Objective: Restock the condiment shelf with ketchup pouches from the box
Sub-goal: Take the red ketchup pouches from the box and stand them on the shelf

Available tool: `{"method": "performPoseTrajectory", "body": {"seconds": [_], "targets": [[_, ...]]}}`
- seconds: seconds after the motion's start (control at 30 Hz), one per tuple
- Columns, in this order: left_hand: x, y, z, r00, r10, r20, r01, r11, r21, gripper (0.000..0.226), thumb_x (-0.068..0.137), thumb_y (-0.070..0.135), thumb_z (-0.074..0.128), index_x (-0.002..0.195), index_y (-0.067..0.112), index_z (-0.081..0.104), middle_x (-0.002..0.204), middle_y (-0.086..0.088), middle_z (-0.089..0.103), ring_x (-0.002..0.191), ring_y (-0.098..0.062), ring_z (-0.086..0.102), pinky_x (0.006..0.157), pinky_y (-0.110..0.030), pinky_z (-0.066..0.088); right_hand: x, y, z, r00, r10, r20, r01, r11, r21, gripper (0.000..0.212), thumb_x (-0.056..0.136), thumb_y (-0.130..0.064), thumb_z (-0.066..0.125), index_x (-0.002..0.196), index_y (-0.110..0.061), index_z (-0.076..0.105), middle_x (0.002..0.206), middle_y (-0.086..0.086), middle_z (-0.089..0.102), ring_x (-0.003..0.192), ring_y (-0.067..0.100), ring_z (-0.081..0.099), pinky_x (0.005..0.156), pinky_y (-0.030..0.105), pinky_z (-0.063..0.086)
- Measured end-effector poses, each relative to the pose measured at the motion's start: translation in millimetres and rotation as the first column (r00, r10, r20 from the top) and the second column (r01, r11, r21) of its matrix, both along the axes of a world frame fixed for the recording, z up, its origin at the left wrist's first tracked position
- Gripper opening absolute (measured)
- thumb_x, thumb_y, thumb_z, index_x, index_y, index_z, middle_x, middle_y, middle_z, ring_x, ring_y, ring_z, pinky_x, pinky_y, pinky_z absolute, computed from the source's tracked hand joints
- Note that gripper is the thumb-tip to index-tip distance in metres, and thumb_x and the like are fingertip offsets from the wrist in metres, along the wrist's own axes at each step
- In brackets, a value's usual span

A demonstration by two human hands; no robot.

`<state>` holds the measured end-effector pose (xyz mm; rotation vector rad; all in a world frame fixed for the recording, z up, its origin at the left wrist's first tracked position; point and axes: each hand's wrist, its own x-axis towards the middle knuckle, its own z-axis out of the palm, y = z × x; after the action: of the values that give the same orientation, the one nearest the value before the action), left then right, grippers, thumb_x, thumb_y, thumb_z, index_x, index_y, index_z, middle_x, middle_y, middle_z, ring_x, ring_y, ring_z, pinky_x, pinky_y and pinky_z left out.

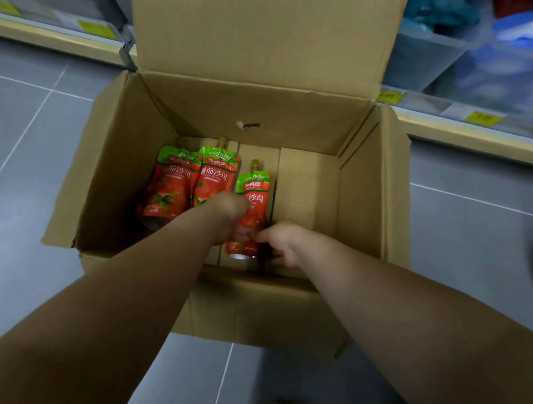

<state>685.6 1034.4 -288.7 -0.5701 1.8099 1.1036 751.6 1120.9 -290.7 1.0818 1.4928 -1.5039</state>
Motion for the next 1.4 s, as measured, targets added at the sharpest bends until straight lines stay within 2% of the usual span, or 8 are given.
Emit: {"method": "performPoseTrajectory", "body": {"seconds": [0.27, 0.47, 0.57, 0.87, 0.97, 1.17, 1.3, 1.4], "targets": [[-2.5, -8.8, -12.9, 0.940, -0.332, -0.083, 0.305, 0.922, -0.238, 0.034, 0.093, 0.011, 0.047, 0.124, -0.005, 0.051, 0.125, -0.025, 0.055, 0.117, -0.039, 0.053, 0.102, -0.048, 0.042, -13.1, -15.3, -24.6, 0.985, -0.152, 0.087, 0.143, 0.985, 0.102, 0.031, 0.096, -0.012, 0.039, 0.124, -0.006, 0.051, 0.125, 0.018, 0.058, 0.111, 0.036, 0.057, 0.092, 0.050, 0.049], [-2.0, -10.6, -14.8, 0.909, -0.391, -0.142, 0.341, 0.896, -0.285, 0.034, 0.098, 0.011, 0.034, 0.125, -0.002, 0.051, 0.131, -0.018, 0.054, 0.121, -0.029, 0.050, 0.101, -0.033, 0.040, -11.3, -12.9, -31.3, 0.966, -0.249, 0.071, 0.237, 0.961, 0.142, 0.034, 0.097, -0.012, 0.030, 0.121, -0.004, 0.053, 0.119, 0.019, 0.061, 0.106, 0.035, 0.060, 0.084, 0.050, 0.049], [1.8, -3.7, -2.6, 0.910, -0.362, -0.201, 0.327, 0.926, -0.186, 0.034, 0.098, 0.012, 0.039, 0.129, 0.002, 0.050, 0.135, -0.016, 0.051, 0.125, -0.029, 0.048, 0.097, -0.030, 0.040, -10.7, -3.2, -21.3, 0.975, -0.219, 0.017, 0.213, 0.962, 0.172, 0.029, 0.097, -0.011, 0.032, 0.112, -0.003, 0.056, 0.110, 0.019, 0.064, 0.086, 0.030, 0.063, 0.071, 0.044, 0.052], [-1.1, 18.7, 60.4, 0.961, -0.042, -0.272, 0.072, 0.992, 0.104, 0.046, 0.078, 0.018, 0.073, 0.120, 0.019, 0.053, 0.113, -0.007, 0.060, 0.092, -0.019, 0.059, 0.065, -0.029, 0.045, -6.1, 64.1, 75.8, 0.964, -0.071, -0.257, 0.137, 0.958, 0.251, 0.020, 0.093, -0.008, 0.050, 0.075, -0.017, 0.049, 0.078, 0.006, 0.057, 0.070, 0.023, 0.061, 0.063, 0.038, 0.056], [1.4, 32.5, 98.1, 0.963, 0.015, -0.269, 0.038, 0.981, 0.191, 0.062, 0.072, 0.016, 0.079, 0.125, 0.015, 0.048, 0.112, -0.007, 0.059, 0.096, -0.021, 0.061, 0.076, -0.039, 0.054, 2.4, 88.2, 116.0, 0.941, -0.066, -0.331, 0.164, 0.947, 0.277, 0.012, 0.093, -0.005, 0.049, 0.083, -0.012, 0.051, 0.076, 0.002, 0.055, 0.067, 0.015, 0.056, 0.058, 0.032, 0.054], [12.3, 82.6, 169.2, 0.922, -0.034, -0.385, 0.159, 0.940, 0.300, 0.052, 0.070, 0.020, 0.080, 0.116, 0.013, 0.056, 0.106, 0.001, 0.066, 0.089, -0.008, 0.063, 0.065, -0.024, 0.052, 17.5, 142.3, 179.3, 0.862, -0.095, -0.498, 0.261, 0.926, 0.273, 0.028, 0.092, -0.002, 0.047, 0.070, -0.018, 0.044, 0.069, 0.002, 0.050, 0.065, 0.015, 0.048, 0.062, 0.033, 0.048], [18.1, 132.7, 206.7, 0.856, -0.008, -0.516, 0.214, 0.915, 0.342, 0.045, 0.075, 0.014, 0.076, 0.116, 0.012, 0.056, 0.109, -0.005, 0.068, 0.096, -0.016, 0.066, 0.081, -0.035, 0.055, 23.2, 185.7, 214.9, 0.764, -0.150, -0.628, 0.390, 0.882, 0.265, 0.030, 0.091, 0.000, 0.050, 0.067, -0.018, 0.046, 0.076, 0.008, 0.054, 0.073, 0.021, 0.051, 0.072, 0.042, 0.051], [20.7, 171.6, 231.4, 0.756, -0.032, -0.654, 0.319, 0.890, 0.325, 0.051, 0.075, 0.007, 0.074, 0.120, 0.017, 0.052, 0.097, 0.002, 0.065, 0.086, -0.010, 0.064, 0.068, -0.024, 0.054, 24.4, 219.3, 236.8, 0.670, -0.236, -0.703, 0.504, 0.841, 0.197, 0.028, 0.092, -0.001, 0.050, 0.070, -0.018, 0.052, 0.077, 0.005, 0.058, 0.077, 0.020, 0.056, 0.073, 0.038, 0.053]]}}
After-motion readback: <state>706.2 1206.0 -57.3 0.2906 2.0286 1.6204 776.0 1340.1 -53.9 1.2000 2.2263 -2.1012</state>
